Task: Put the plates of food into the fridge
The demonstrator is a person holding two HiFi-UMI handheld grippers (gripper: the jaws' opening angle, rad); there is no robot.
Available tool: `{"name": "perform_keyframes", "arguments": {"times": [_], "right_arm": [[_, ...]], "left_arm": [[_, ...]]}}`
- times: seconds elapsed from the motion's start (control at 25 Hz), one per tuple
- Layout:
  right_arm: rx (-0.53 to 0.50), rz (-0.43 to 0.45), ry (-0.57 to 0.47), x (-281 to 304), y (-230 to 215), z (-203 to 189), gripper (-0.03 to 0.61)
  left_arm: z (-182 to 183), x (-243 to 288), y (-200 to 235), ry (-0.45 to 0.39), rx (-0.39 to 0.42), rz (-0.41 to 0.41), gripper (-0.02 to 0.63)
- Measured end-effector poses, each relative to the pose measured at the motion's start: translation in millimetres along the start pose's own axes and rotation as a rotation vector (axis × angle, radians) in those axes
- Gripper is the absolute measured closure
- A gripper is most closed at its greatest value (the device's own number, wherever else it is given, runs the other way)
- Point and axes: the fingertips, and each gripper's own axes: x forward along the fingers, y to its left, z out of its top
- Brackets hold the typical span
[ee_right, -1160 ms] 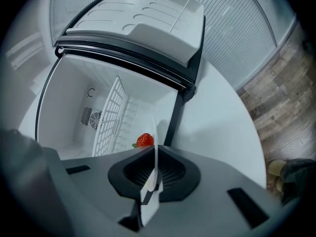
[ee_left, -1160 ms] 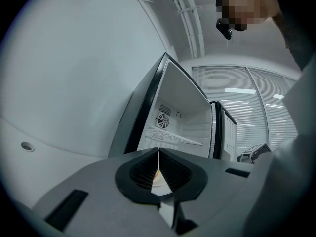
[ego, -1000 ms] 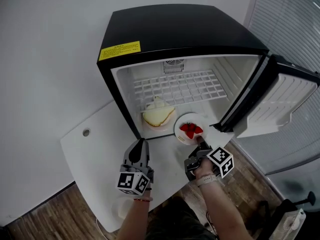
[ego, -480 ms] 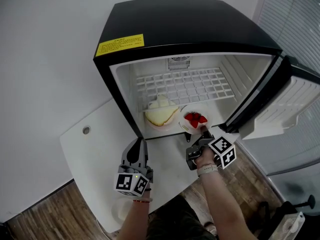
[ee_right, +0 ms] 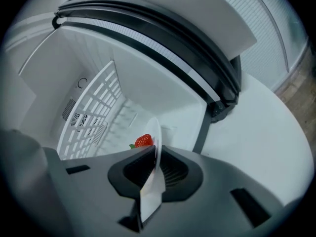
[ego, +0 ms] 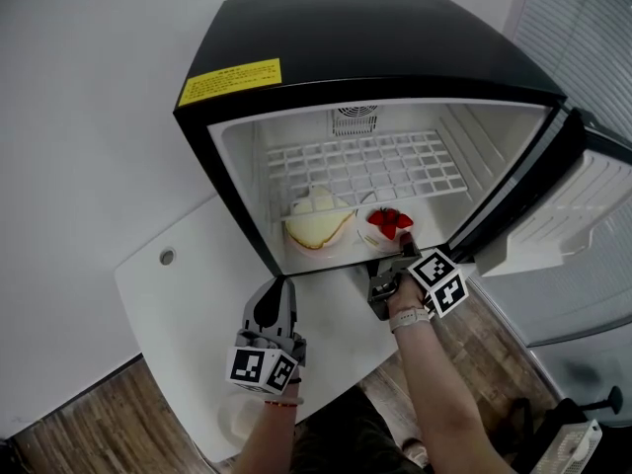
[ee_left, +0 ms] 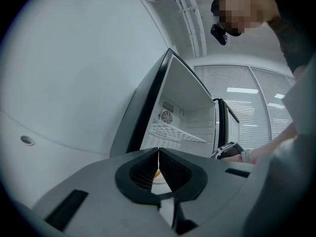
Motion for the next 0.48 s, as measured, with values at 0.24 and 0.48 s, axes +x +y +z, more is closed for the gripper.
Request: {"name": "perform_keyframes", "arguments": {"times": [0.24, 0.48], "right_arm": [[-0.171, 0.004, -0.007, 8, 4, 6, 0.56], [-0.328, -0.012, 0.004, 15, 9, 9, 0.545]], "left_arm": [[-4, 3, -4, 0.009, -0.008, -0.008, 0.606], [-10, 1, -3, 0.014, -0.015, -0.014, 0.606]]}}
